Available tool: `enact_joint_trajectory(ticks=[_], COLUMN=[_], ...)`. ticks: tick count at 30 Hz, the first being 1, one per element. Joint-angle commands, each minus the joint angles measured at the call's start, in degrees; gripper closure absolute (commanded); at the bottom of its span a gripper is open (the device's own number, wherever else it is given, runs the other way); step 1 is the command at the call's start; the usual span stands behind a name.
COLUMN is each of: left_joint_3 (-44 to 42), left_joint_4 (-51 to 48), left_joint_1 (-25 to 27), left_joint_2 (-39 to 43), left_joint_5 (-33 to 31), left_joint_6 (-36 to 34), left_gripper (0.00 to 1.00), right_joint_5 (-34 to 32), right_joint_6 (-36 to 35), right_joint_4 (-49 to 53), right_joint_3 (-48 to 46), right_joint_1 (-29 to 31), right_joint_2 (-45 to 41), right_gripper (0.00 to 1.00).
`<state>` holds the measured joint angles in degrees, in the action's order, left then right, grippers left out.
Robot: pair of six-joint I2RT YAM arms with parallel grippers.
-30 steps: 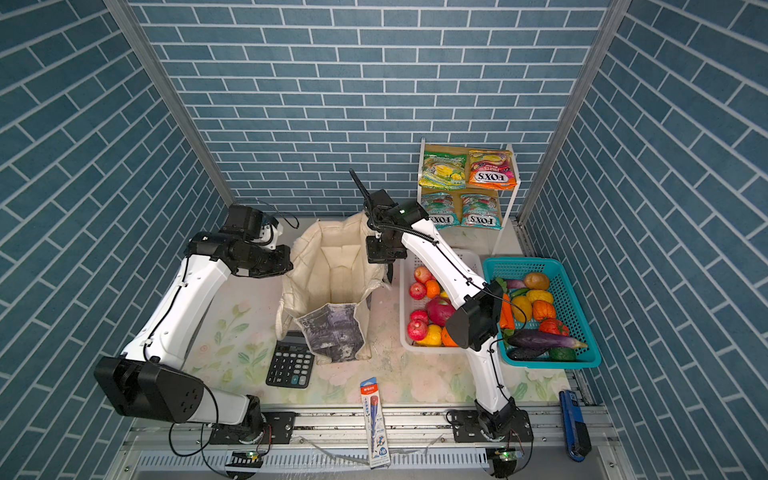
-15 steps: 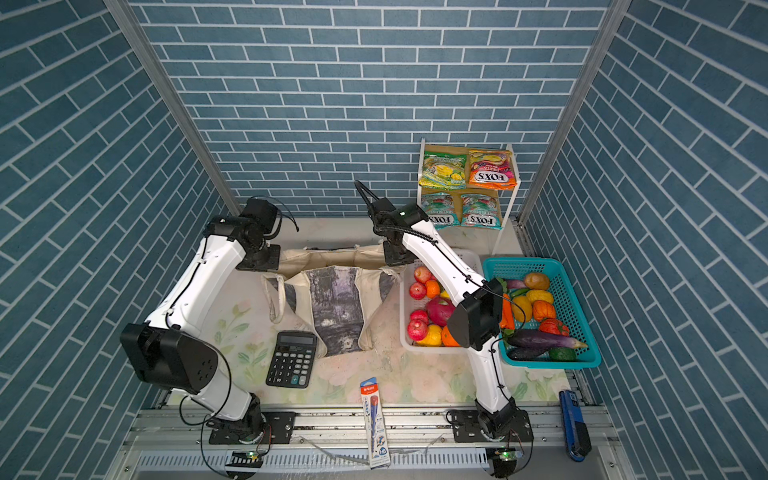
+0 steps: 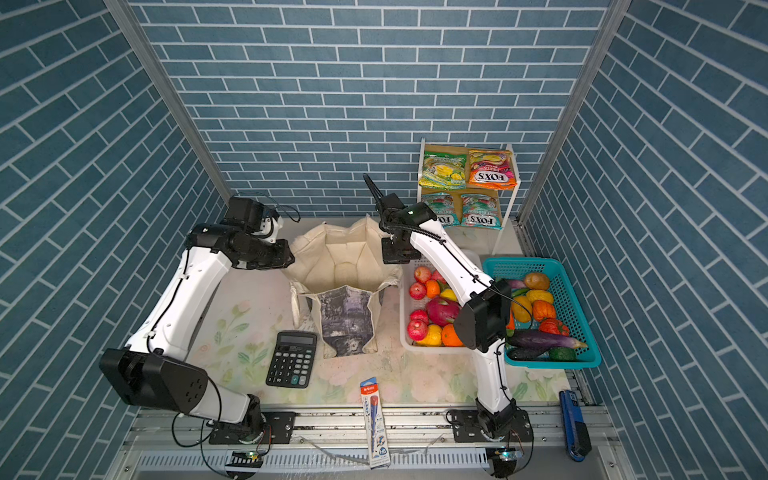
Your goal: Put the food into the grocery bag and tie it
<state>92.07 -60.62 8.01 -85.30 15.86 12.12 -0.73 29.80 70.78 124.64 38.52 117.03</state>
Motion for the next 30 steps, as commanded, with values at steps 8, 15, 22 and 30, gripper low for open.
enact_joint_trajectory(ticks=[8, 15, 22, 30], left_joint_3=[-2.9, -2.9, -4.6, -5.4], left_joint_4=[-0.1, -2.8, -3.2, -4.6], left_joint_1=[-1.6, -2.5, -3.9, -4.5], left_joint_2=[1.0, 2.3, 3.6, 3.6], left_joint_5=[5.0, 6.0, 6.1, 3.2], left_joint_6=[2.0, 1.7, 1.6, 0.9], left_gripper=[0.48, 0.45, 0.34, 0.34], right_joint_5=[6.6, 6.3, 6.7, 6.5], right_joint_6=[1.9, 1.8, 1.9, 2.2], right_joint_4=[-5.4, -5.4, -5.5, -5.9], right_joint_3=[-3.1, -5.1, -5.7, -6.6], right_joint_1=[0.4, 0.4, 0.6, 0.8], right_joint_2=[-4.8, -6.9, -8.0, -8.6], right_gripper=[0.68, 0.85, 1.00, 1.00])
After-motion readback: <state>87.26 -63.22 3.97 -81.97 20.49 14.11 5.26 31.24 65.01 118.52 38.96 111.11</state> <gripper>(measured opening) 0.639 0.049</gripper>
